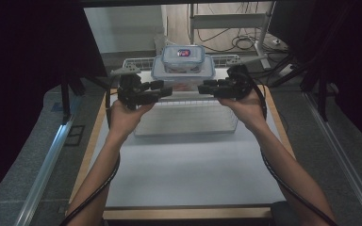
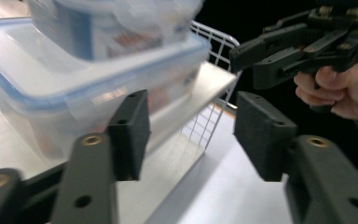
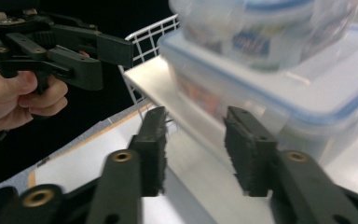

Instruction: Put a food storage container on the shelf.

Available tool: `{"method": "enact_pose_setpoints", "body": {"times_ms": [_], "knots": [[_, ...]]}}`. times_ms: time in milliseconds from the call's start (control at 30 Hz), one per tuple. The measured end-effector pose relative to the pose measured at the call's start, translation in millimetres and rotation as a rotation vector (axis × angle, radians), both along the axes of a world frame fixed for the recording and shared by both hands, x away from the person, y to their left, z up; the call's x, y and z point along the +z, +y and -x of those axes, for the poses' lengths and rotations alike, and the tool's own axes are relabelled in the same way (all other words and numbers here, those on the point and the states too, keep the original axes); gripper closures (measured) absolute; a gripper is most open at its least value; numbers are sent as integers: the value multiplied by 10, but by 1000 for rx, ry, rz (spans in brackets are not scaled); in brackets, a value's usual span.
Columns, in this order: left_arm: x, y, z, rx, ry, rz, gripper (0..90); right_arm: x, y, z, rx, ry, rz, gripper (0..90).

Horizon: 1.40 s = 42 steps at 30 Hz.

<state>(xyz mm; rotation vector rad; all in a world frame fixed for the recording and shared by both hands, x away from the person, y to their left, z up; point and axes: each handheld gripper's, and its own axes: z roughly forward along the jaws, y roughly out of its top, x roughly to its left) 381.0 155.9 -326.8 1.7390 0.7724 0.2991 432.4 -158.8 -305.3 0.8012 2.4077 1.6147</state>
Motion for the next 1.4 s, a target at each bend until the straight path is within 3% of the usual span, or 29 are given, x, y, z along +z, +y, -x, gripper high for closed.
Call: {"method": "enact_pose_setpoints", "body": {"times_ms": [233,600,833,1167,1400], "knots": [[-195,-53,277,-10,-36,-73,298,-203,-40,287,6,-53,72,397],[-571,-85,627,-14,-2,-122,184,-486,-113,645,29,-84,128,260],[-807,-39,878,22,9,-168,92,-741,-293,868,6,-67,152,177],[-1179,192,1181,81,62,-175,37,-1093,-565,1094,-60,-45,195,99],[-1455,228,1345,118,57,-264,27,-1327,-742,1210,-100,-50,178,74]]}}
